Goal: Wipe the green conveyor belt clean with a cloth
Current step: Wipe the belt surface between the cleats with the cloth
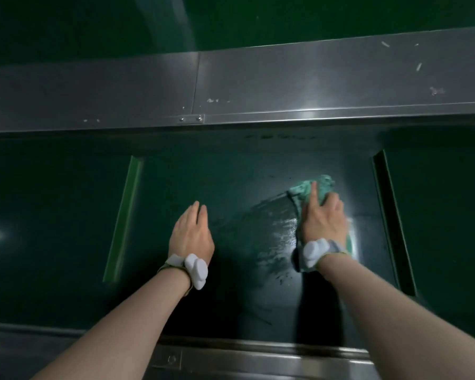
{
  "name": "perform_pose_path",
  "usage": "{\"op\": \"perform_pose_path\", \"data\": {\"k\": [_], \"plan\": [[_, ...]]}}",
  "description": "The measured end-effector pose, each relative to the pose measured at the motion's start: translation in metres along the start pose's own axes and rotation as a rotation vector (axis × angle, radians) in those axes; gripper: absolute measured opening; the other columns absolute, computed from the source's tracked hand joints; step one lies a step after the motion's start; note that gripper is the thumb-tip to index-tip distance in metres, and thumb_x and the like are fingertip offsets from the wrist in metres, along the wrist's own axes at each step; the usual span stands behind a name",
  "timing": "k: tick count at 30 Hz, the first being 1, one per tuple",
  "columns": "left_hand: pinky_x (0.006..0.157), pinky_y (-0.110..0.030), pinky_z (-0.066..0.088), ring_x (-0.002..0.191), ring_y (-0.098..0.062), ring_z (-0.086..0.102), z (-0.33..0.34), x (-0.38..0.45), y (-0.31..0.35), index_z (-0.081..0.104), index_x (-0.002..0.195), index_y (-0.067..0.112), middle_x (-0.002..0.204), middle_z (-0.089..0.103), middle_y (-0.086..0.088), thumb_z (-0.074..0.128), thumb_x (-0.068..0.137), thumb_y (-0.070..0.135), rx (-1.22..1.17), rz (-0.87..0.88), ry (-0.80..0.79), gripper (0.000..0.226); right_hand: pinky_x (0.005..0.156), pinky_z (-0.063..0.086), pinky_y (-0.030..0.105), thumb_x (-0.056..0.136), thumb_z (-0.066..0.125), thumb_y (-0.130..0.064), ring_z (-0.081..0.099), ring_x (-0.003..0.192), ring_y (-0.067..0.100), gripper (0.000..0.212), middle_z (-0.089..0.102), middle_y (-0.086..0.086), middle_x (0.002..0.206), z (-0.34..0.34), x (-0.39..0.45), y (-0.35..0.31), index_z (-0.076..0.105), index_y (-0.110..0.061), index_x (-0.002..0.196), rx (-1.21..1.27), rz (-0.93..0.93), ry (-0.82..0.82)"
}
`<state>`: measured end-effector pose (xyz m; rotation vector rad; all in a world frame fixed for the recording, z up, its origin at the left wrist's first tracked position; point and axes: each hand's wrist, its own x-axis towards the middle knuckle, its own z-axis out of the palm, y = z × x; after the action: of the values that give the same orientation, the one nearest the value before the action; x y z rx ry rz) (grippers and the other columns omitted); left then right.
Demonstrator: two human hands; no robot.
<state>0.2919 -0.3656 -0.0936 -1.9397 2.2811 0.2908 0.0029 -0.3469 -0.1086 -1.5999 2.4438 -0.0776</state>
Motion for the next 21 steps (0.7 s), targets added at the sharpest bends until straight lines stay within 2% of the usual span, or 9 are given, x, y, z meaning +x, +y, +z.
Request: {"op": "perform_pose_path", "data": {"k": [3, 6, 8, 10, 13, 16, 18, 21], "plan": [[0.108, -0.041, 0.049, 0.14, -0.029, 0.05, -0.002, 0.005, 0.0, 0.057, 0.143, 0.005, 0.153, 0.051, -0.012, 0.057, 0.094, 0.006, -0.043, -0.073, 0.02, 0.049, 0.081, 0.048, 0.045, 0.101, 0.046, -0.022, 0.047, 0.102, 0.038, 0.066, 0.042, 0.022, 0.121, -0.006, 0.014, 0.027, 0.02, -0.015, 0.161, -0.003, 0.083, 0.023], [0.097, -0.042, 0.057, 0.133, -0.031, 0.057, 0.007, 0.004, 0.001, 0.064, 0.133, 0.002, 0.144, 0.059, -0.014, 0.064, 0.082, -0.002, -0.081, -0.067, 0.05, 0.052, 0.079, 0.048, 0.045, 0.101, 0.05, -0.02, 0.047, 0.097, 0.038, 0.064, 0.044, 0.022, 0.117, 0.004, 0.012, 0.016, 0.026, -0.012, 0.16, 0.022, 0.135, 0.086], [0.092, -0.044, 0.059, 0.128, -0.033, 0.06, 0.01, 0.006, 0.001, 0.066, 0.129, -0.001, 0.14, 0.062, -0.017, 0.066, 0.076, -0.006, -0.097, -0.051, 0.072, 0.053, 0.078, 0.049, 0.044, 0.103, 0.048, -0.025, 0.049, 0.097, 0.037, 0.061, 0.045, 0.021, 0.117, 0.01, 0.006, -0.001, 0.027, -0.013, 0.159, 0.047, 0.132, 0.086], [0.09, -0.045, 0.06, 0.125, -0.036, 0.062, 0.011, 0.007, 0.001, 0.067, 0.127, -0.003, 0.137, 0.063, -0.019, 0.065, 0.074, -0.009, -0.121, -0.026, 0.09, 0.054, 0.075, 0.052, 0.043, 0.102, 0.049, -0.027, 0.05, 0.094, 0.037, 0.06, 0.046, 0.021, 0.114, 0.016, -0.006, -0.026, 0.032, -0.013, 0.157, 0.077, 0.069, 0.077], [0.092, -0.046, 0.059, 0.123, -0.038, 0.063, 0.018, 0.004, -0.006, 0.067, 0.128, -0.004, 0.137, 0.063, -0.021, 0.058, 0.074, -0.012, -0.122, 0.006, 0.122, 0.056, 0.059, 0.05, 0.04, 0.09, 0.067, -0.02, 0.051, 0.079, 0.035, 0.065, 0.05, 0.018, 0.104, 0.034, -0.041, -0.089, 0.045, -0.011, 0.151, 0.12, -0.113, 0.033], [0.088, -0.046, 0.058, 0.111, -0.039, 0.068, 0.018, 0.009, -0.026, 0.071, 0.123, -0.001, 0.129, 0.068, -0.021, 0.045, 0.072, -0.001, -0.096, 0.1, 0.187, 0.057, 0.052, 0.047, 0.037, 0.073, 0.075, -0.013, 0.053, 0.072, 0.032, 0.076, 0.054, 0.016, 0.099, 0.047, -0.079, -0.15, 0.051, -0.009, 0.146, 0.09, -0.257, -0.033], [0.087, -0.046, 0.056, 0.108, -0.038, 0.069, 0.014, 0.015, -0.04, 0.073, 0.121, 0.001, 0.126, 0.069, -0.019, 0.043, 0.072, 0.001, -0.054, 0.202, 0.187, 0.057, 0.053, 0.049, 0.038, 0.072, 0.073, -0.012, 0.054, 0.072, 0.032, 0.078, 0.055, 0.016, 0.099, 0.044, -0.087, -0.161, 0.05, -0.009, 0.146, 0.087, -0.287, -0.049], [0.087, -0.046, 0.055, 0.105, -0.036, 0.071, 0.008, 0.022, -0.058, 0.074, 0.118, 0.002, 0.121, 0.071, -0.017, 0.05, 0.069, -0.006, -0.012, 0.313, 0.199, 0.056, 0.054, 0.047, 0.039, 0.075, 0.075, -0.014, 0.054, 0.071, 0.034, 0.078, 0.053, 0.015, 0.097, 0.038, -0.075, -0.131, 0.05, -0.014, 0.148, 0.086, -0.267, -0.003]]}}
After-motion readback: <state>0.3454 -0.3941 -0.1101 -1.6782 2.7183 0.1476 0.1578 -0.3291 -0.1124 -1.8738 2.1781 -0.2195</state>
